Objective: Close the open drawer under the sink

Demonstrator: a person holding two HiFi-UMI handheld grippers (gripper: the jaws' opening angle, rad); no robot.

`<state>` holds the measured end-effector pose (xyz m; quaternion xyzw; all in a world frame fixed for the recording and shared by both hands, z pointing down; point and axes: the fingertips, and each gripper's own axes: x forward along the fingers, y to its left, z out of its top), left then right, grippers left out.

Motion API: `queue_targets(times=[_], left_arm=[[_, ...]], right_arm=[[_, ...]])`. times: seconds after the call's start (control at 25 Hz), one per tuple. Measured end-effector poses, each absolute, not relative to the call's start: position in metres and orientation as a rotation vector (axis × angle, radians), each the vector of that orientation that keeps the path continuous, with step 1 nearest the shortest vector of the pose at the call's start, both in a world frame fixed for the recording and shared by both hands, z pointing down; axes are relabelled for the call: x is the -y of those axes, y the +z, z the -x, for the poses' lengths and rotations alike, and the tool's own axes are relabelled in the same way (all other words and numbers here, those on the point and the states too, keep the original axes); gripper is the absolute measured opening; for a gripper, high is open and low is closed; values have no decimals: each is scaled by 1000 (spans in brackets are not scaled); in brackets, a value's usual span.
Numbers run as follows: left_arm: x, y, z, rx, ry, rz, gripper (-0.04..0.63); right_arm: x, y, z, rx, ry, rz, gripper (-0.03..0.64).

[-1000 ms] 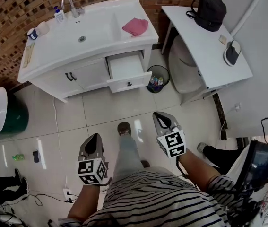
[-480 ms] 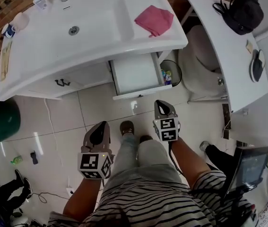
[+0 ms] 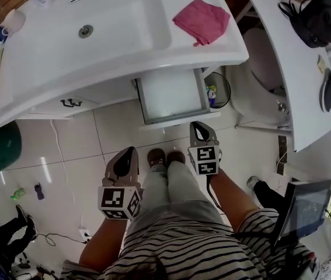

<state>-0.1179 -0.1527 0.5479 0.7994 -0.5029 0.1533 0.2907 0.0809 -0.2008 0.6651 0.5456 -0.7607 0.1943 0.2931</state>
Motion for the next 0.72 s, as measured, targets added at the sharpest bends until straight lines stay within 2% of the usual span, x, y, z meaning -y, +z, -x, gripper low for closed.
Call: queue_targets(times=[0.36,0.72], left_arm=[[169,544,104,1365,360,-2144,17],[196,550,118,1439,324,-2137,17]], right_arm=[[237,666,-77,2082,477,-1469,0],[289,666,-72,2132,399,-1516,0]])
